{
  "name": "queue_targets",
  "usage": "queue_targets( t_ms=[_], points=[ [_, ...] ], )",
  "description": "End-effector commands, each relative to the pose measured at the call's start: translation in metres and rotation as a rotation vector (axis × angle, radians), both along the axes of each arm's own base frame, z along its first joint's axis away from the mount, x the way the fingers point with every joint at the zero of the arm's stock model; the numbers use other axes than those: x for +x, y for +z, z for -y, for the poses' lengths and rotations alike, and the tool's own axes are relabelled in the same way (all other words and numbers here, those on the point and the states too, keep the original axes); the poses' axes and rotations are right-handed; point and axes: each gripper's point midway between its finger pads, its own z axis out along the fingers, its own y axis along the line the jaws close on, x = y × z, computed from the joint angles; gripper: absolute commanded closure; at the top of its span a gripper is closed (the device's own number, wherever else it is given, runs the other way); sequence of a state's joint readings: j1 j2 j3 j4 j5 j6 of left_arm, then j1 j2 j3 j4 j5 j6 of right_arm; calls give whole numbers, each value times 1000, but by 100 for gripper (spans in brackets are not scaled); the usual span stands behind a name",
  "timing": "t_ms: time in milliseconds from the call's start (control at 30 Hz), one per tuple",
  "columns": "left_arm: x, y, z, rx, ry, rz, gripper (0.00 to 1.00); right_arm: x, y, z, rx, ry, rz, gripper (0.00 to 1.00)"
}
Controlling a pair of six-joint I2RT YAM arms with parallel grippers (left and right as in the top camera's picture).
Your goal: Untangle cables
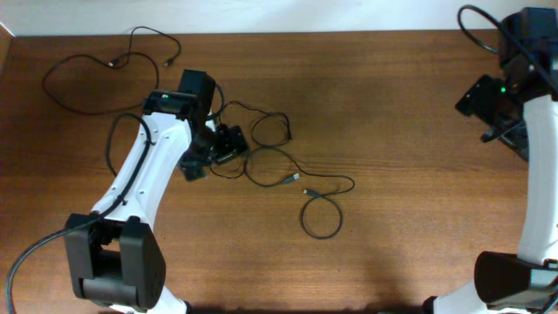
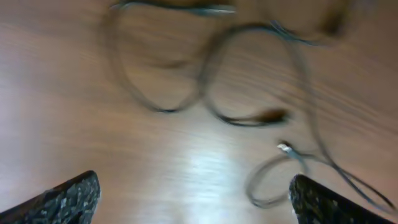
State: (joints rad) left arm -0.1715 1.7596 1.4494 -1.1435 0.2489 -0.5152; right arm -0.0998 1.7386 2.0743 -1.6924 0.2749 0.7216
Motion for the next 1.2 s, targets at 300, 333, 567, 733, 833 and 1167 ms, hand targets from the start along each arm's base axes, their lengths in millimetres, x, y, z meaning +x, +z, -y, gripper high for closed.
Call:
queue_targets(
  t_ms=[300, 333, 567, 733, 833, 1167],
  points=[
    [-28, 28, 210, 10, -1342, 667, 1, -2, -3, 4, 12, -6, -12, 2],
    [-36, 27, 223, 19, -1461, 714, 1, -2, -3, 4, 12, -6, -12, 2],
    [-54, -19, 245, 10, -1636, 654, 1, -2, -3, 4, 12, -6, -12, 2],
    [-46, -56, 254, 8, -1635, 616, 23, -2, -3, 4, 12, -6, -12, 1],
    [-46, -58, 254, 6, -1625, 605, 82, -2, -3, 4, 12, -6, -12, 2],
    [-31, 122, 295, -230, -1212, 848, 100, -2, -3, 4, 12, -6, -12, 2]
  ],
)
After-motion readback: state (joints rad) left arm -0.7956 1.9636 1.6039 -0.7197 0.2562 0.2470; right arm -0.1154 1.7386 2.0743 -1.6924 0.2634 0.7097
